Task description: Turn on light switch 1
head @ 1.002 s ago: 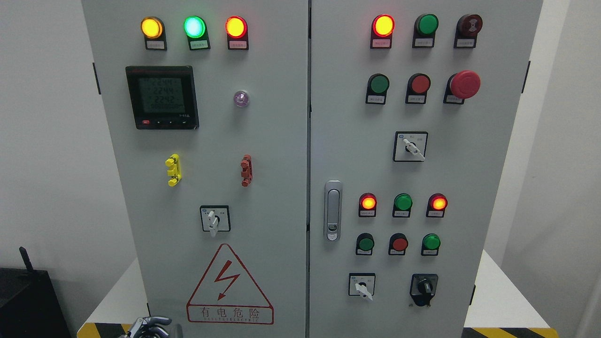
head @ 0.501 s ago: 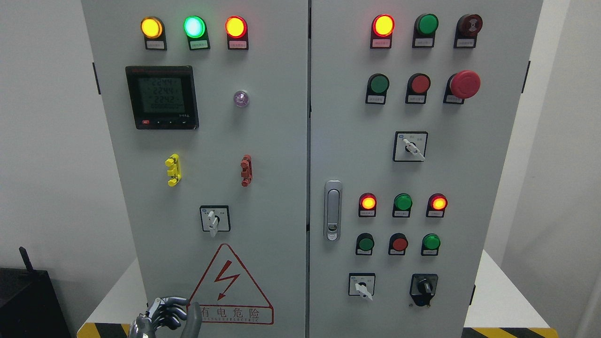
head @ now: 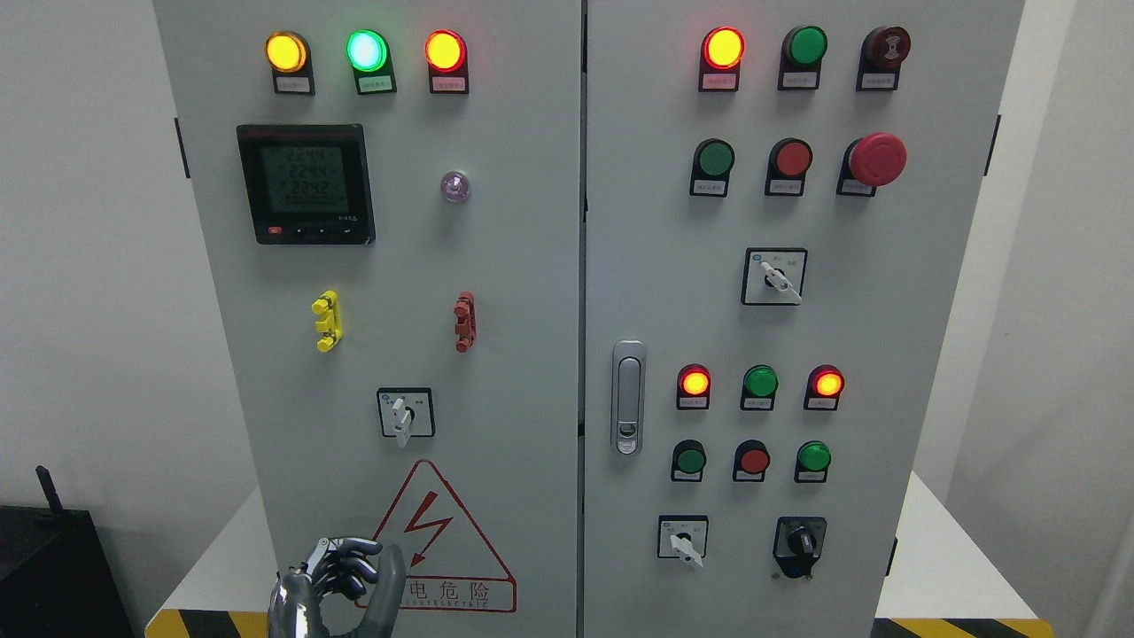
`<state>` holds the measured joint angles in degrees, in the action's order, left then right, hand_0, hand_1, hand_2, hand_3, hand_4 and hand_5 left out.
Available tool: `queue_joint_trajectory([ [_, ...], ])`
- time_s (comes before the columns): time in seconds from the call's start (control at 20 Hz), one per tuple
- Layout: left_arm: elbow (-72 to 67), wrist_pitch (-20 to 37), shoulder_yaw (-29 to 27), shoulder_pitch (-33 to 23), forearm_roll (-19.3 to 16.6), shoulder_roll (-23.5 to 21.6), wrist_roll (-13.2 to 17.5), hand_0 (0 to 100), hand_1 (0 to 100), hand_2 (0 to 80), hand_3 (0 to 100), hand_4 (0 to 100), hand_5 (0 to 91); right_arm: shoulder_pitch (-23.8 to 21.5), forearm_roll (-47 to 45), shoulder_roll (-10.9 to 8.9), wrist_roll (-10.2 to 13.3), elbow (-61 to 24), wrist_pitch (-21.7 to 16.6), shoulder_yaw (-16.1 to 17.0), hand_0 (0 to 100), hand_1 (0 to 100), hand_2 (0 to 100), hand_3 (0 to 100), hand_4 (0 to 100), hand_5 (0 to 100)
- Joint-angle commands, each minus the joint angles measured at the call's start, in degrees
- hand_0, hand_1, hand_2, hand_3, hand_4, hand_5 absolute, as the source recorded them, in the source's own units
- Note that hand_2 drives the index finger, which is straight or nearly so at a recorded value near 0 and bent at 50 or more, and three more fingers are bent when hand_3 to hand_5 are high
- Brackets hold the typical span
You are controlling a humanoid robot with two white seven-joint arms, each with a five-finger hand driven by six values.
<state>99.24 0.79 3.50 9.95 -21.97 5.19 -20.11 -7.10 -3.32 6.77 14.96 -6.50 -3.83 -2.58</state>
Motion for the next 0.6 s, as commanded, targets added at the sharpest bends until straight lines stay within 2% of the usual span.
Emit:
queue_joint_trajectory([
  [0.0,-0.28,-1.14,2.57,0.87,0.09,0.43,-0.19,33,51,52.1,79,82,67.4,0.06,-0.02,0.0,-0.02,0.0,0.05,0.03,12,39,0,0,0,0],
  [0.25,-0.02,-5.79,2.92,2.18,-0.44,0.43,-1.77,32,56,52.1,80,85,73.1,-0.02,-0.02,0.0,-0.02,0.0,0.05,0.03,12,39,0,0,0,0],
  [0.55,-0.02,-10.46,5.12,6.31,-0.44,0.87,-3.79,30,59,52.1,81,85,73.7,0.06,-0.02,0.0,-0.02,0.0,0.05,-0.05,12,39,0,0,0,0],
])
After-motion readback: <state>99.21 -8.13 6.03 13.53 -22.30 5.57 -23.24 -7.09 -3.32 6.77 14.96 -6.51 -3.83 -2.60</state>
